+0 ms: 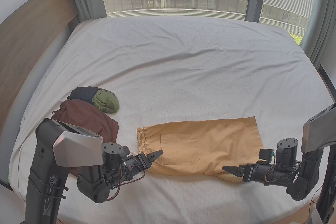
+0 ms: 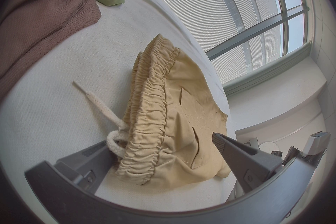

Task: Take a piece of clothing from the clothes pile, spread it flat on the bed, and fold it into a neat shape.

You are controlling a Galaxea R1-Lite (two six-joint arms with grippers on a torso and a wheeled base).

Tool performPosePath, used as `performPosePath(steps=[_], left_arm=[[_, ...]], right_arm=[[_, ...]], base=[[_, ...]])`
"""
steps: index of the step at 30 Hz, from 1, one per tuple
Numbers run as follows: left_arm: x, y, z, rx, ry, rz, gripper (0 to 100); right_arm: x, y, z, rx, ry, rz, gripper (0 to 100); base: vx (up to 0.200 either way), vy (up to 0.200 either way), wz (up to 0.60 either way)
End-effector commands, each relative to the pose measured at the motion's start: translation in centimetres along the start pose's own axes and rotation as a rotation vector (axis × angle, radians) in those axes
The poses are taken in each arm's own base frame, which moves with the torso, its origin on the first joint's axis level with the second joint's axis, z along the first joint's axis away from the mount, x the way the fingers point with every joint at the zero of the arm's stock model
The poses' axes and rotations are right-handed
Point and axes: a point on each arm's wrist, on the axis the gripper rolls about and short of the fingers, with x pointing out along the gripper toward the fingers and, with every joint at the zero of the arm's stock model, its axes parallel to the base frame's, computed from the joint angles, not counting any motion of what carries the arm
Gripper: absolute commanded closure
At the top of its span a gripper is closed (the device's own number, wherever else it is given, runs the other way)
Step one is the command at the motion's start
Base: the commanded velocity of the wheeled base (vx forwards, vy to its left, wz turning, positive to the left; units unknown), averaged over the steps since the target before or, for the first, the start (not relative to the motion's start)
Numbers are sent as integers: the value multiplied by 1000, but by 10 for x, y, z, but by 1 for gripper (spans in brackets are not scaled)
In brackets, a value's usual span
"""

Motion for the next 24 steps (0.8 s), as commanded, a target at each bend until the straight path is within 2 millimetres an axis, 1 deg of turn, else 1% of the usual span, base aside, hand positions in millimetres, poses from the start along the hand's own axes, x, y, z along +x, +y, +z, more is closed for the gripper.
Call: performPosePath(steps=[1,6,7,13,19,21,24], left_arm=[[-1,0,-3,2,10,4,0],[1,2,-4,17,8,8,0],[2,3,-4,21,3,16,100],[8,5,-3,29,-33,32,100],[7,6,-3,32,-42,47,100],[6,6,0,35,-70,66,100],[1,2,11,71,-107,69,100]], right_arm=[[-1,1,1,-2,-6,3,0],[-1,1,1,-2,-7,4,0],[-1,1,1,-2,-6,3,0],[-1,1,1,-2,-7,4,0],[-1,1,1,-2,-6,3,0],[-1,1,1,-2,-6,3,0],[-1,1,1,-2,-6,3,0]], base=[[0,0,0],[0,0,0],[0,0,0],[0,0,0],[0,0,0],[0,0,0],[0,0,0]])
